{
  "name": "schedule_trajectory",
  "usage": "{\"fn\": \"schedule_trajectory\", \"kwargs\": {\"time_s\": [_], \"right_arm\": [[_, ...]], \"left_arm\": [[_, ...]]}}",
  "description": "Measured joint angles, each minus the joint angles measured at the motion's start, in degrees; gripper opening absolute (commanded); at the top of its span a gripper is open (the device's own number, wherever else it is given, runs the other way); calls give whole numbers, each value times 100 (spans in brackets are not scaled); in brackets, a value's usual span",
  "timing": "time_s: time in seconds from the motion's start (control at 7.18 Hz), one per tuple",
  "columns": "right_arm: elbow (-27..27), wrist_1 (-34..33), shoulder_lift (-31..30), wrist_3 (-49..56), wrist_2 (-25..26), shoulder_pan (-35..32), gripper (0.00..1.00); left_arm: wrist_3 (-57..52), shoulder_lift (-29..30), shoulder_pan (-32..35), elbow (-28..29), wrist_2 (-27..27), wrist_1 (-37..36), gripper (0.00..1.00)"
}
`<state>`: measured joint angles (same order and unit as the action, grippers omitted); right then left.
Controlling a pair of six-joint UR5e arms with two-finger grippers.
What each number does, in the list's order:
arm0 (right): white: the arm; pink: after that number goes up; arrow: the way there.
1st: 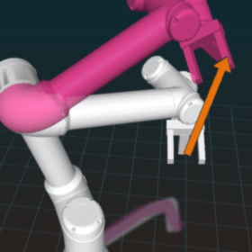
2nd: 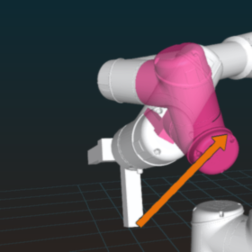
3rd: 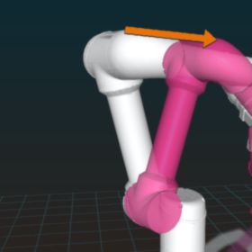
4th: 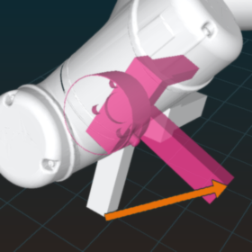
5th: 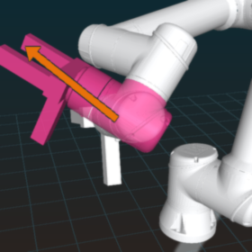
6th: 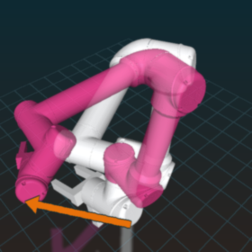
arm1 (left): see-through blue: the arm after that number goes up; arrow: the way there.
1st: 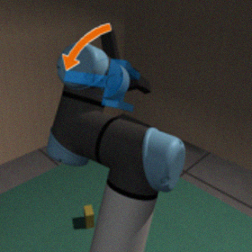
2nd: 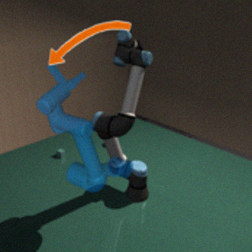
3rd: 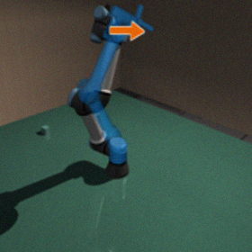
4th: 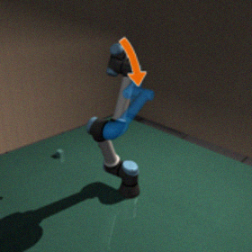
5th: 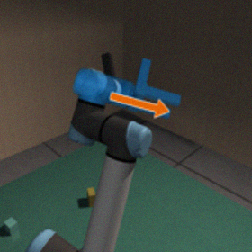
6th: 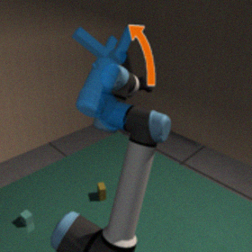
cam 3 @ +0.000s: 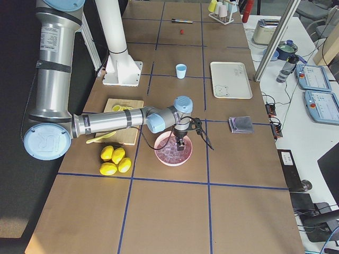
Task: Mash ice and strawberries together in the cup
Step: 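Lower the right gripper into the bowl and grasp another ice cube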
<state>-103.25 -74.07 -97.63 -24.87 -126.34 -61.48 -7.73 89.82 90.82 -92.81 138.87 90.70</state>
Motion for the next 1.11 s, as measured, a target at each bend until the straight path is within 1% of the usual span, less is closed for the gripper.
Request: {"fn": "schedule_trajectory", "kwargs": {"time_s": [0.42,0.7,0.84,0.97,1.11], "right_arm": [[36,7,5,-6,-4,59,72],[58,7,-6,-1,-15,71,62],[61,9,-9,0,-26,74,37],[61,13,-10,0,-34,74,9],[54,26,-16,0,-44,74,0]], "left_arm": [[0,0,-1,0,0,0,100],[0,0,-1,0,0,-6,100],[0,0,-1,0,0,-8,100],[0,0,0,0,0,-8,100],[0,0,-1,-2,0,-9,100]]}}
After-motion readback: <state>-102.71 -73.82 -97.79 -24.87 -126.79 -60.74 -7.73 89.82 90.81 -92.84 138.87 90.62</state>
